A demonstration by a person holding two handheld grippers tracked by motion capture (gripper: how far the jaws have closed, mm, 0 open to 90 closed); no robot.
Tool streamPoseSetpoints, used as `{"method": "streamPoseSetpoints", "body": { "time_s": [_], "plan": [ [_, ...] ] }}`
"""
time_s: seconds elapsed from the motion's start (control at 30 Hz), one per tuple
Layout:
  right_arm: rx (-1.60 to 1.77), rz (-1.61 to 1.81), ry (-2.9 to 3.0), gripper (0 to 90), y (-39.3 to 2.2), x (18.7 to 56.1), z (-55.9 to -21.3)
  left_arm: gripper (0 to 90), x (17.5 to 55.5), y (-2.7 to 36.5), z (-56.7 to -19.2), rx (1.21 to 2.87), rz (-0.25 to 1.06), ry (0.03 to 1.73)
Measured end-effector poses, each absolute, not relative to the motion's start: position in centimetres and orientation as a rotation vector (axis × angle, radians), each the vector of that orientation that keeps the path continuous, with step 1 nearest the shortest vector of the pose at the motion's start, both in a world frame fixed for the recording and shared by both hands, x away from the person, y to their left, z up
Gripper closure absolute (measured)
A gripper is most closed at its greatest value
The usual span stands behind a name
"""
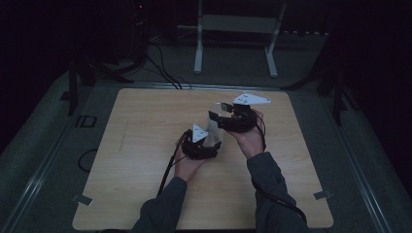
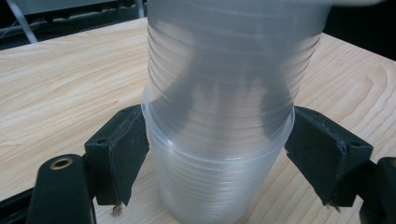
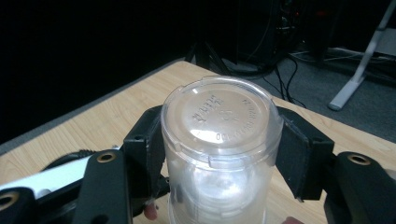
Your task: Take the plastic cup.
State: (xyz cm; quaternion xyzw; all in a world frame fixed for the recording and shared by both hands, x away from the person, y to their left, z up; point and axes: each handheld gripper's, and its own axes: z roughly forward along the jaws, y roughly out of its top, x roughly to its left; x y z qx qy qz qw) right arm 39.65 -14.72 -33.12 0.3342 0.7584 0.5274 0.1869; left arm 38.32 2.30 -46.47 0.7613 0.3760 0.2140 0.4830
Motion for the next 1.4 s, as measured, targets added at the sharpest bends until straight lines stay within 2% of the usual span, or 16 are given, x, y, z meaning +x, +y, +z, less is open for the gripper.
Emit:
{"method": "streamPoseSetpoints", "body": {
  "time_s": [0.87,1.4],
  "plan": [
    [0.894,1.530,2.083,39.4,-14.9,39.1,-30.1,21.8,37.8,3.0,-45.2,1.830,0.514,0.906],
    [0.909,1.559,2.021,39.3,-16.8,38.5,-29.4,22.3,37.1,3.4,-44.9,1.816,0.504,0.919]
  ]
}}
